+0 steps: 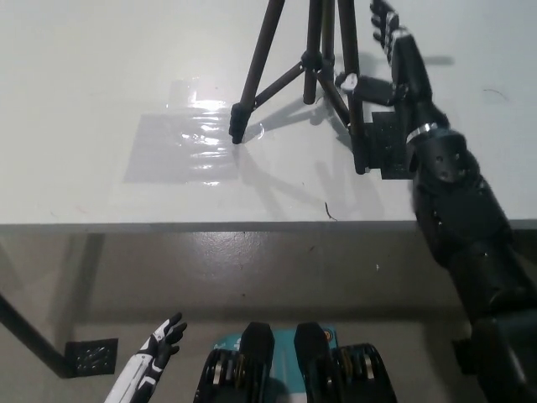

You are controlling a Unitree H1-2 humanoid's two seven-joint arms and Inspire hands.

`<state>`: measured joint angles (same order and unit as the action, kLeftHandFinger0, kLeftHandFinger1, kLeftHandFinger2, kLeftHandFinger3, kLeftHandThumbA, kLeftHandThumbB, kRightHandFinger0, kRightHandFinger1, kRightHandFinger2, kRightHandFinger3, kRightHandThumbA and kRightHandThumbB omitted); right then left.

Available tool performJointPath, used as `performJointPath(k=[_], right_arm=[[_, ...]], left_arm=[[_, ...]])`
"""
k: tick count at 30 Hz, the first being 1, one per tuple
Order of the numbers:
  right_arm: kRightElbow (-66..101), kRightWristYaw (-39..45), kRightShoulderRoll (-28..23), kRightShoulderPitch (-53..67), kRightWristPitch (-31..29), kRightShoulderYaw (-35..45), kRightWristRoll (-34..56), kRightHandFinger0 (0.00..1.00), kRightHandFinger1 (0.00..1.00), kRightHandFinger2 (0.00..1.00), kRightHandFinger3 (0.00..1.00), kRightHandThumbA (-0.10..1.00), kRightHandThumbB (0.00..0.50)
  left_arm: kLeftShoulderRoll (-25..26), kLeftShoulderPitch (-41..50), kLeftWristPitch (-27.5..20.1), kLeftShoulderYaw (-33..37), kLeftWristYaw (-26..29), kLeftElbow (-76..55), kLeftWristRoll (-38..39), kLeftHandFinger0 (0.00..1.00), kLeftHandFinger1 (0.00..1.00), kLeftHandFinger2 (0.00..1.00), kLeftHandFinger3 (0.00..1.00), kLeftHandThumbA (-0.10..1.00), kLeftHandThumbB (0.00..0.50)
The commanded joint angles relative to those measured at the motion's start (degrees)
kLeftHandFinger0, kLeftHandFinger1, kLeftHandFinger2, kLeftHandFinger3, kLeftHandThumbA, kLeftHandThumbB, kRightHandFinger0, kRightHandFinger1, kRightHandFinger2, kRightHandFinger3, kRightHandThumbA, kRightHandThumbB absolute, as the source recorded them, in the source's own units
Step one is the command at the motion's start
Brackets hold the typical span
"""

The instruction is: A tripod lies near the right hand side of the table and the robot grab a leg of the tripod using its right hand and put it up right.

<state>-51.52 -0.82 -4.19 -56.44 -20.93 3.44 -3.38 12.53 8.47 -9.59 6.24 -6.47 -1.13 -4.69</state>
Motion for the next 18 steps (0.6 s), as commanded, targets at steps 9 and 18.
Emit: performJointPath(k=[9, 18], right_arm=[[56.7, 8.1, -2.4, 13.9, 15.9, -1.5, 12.9, 1.0, 1.0, 1.0, 1.0, 0.85, 0.5], [92.9, 4.8, 1.5, 37.2, 7.3, -5.7, 2.8, 1.0, 1.0, 1.0, 1.0, 0.98, 0.5]], left_arm=[[0.8, -0.4, -1.8, -0.4, -0.6, -0.8, -0.2, 1.0, 1.0, 1.0, 1.0, 1.0, 0.433], [1.0, -1.2, -2.0, -1.0, -0.9, 0.2, 0.9, 1.0, 1.0, 1.0, 1.0, 1.0, 0.439]])
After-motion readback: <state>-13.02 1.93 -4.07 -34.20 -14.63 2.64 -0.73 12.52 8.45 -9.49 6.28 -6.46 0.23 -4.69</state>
